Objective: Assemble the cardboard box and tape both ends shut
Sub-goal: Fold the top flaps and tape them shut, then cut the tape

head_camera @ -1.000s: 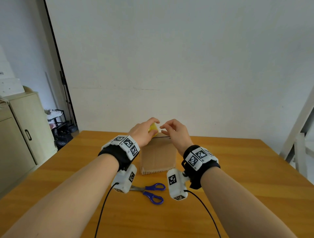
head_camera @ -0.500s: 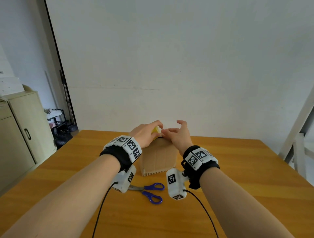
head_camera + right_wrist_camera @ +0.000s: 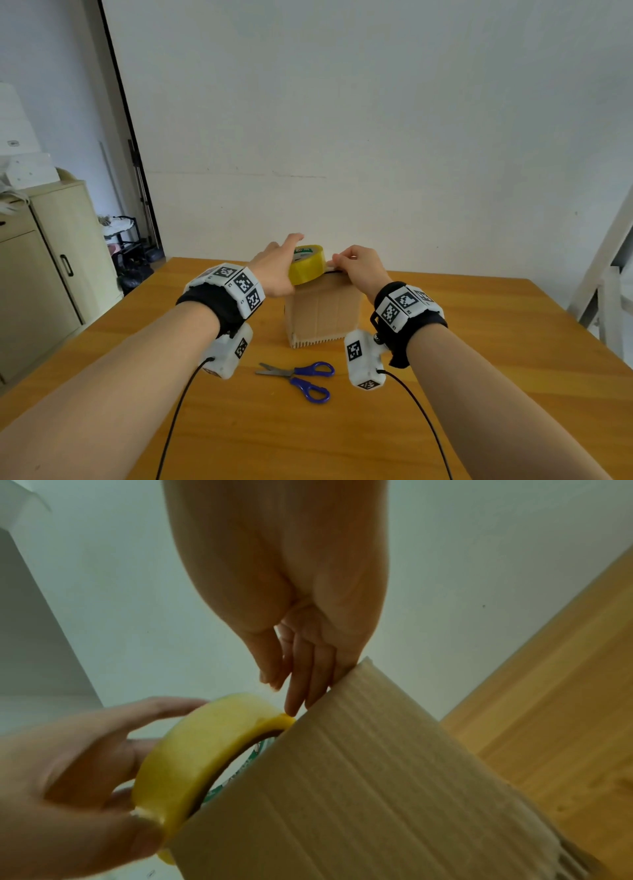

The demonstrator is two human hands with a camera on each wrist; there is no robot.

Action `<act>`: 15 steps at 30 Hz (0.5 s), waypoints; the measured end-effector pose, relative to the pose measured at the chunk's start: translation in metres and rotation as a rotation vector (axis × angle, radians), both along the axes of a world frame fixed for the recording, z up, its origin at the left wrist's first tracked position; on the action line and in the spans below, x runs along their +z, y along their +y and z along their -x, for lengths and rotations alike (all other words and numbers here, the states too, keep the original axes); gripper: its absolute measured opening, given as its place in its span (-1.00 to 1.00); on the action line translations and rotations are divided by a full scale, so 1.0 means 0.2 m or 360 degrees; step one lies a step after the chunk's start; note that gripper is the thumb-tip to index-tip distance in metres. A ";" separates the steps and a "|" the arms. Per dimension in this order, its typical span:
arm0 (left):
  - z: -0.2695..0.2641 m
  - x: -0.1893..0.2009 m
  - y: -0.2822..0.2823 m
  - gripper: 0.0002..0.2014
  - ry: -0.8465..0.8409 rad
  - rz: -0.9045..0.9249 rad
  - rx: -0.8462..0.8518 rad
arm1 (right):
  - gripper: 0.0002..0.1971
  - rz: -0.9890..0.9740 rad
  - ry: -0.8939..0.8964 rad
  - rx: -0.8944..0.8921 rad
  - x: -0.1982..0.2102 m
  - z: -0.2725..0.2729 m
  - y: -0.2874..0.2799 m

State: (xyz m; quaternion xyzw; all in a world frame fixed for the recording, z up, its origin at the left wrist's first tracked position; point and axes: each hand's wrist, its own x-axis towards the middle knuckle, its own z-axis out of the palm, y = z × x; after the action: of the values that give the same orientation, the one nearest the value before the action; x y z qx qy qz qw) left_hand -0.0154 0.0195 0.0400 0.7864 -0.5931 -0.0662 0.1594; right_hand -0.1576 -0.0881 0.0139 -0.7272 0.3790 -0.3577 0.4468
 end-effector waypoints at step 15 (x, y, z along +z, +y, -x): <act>-0.11 -0.12 0.07 -0.42 0.0565 0.0258 0.0189 | -0.89 -0.0087 -0.0100 0.0046 0.01 0.02 0.00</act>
State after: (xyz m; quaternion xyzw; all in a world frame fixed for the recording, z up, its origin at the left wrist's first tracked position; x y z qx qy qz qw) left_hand 0.0063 0.0336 0.0166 0.7805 -0.5117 -0.1465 0.3278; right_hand -0.1613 -0.0888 0.0151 -0.7085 0.3637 -0.3635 0.4833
